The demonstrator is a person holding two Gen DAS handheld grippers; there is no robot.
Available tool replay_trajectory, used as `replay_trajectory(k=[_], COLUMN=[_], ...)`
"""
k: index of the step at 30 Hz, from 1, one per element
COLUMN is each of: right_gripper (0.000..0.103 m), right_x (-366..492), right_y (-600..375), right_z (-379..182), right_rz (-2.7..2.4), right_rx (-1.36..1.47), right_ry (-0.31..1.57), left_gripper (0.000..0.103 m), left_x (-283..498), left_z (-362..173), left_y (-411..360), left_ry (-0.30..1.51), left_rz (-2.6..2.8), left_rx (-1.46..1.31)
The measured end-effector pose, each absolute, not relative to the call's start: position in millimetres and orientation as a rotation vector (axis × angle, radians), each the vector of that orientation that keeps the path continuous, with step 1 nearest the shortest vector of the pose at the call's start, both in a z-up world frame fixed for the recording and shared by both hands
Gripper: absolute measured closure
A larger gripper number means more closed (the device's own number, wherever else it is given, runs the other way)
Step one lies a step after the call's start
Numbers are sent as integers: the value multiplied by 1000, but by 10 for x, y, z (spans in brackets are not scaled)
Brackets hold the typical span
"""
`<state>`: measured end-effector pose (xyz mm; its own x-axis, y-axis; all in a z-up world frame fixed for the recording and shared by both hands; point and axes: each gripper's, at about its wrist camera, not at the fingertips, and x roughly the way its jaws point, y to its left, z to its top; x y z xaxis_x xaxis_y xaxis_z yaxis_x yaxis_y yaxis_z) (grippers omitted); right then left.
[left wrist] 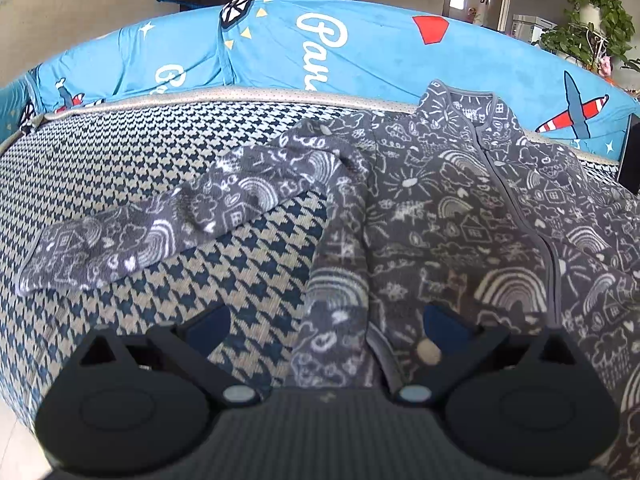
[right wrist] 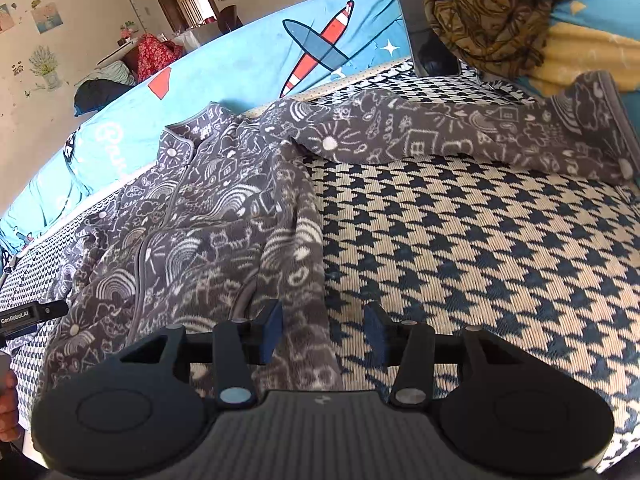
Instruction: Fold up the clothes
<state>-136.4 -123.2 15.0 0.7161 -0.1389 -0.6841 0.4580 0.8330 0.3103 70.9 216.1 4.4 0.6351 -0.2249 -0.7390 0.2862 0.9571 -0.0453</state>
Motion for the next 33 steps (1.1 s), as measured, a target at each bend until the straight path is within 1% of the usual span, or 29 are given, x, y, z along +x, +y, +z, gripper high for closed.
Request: replay_trajectory(k=[14,29,31,32,33], right_gripper=[54,53,57,63,67], right_x=[-1800,-2021,-2010,-2005,-1999], right_y=[-899,-740,-717,-710,-703], right_z=[99,45,39,37,35], right_rz=[-353,-345,-334,-331,-328], right_rx=[484,512,510,510,509], right_ry=[689,688,687,686,684], left_gripper=[0,0,0,0,0], left_x=[229,-144,-170,-182,-192], left_z=[-15,-182,-194,-200,-209], left_y=[2599,2707,2682,2667,2634], left_ry=[894,998,1002,1004,1003], left_rz=[-336,-412,-440,-453,-454], left_rx=[-57,-139,-146,-149,-139])
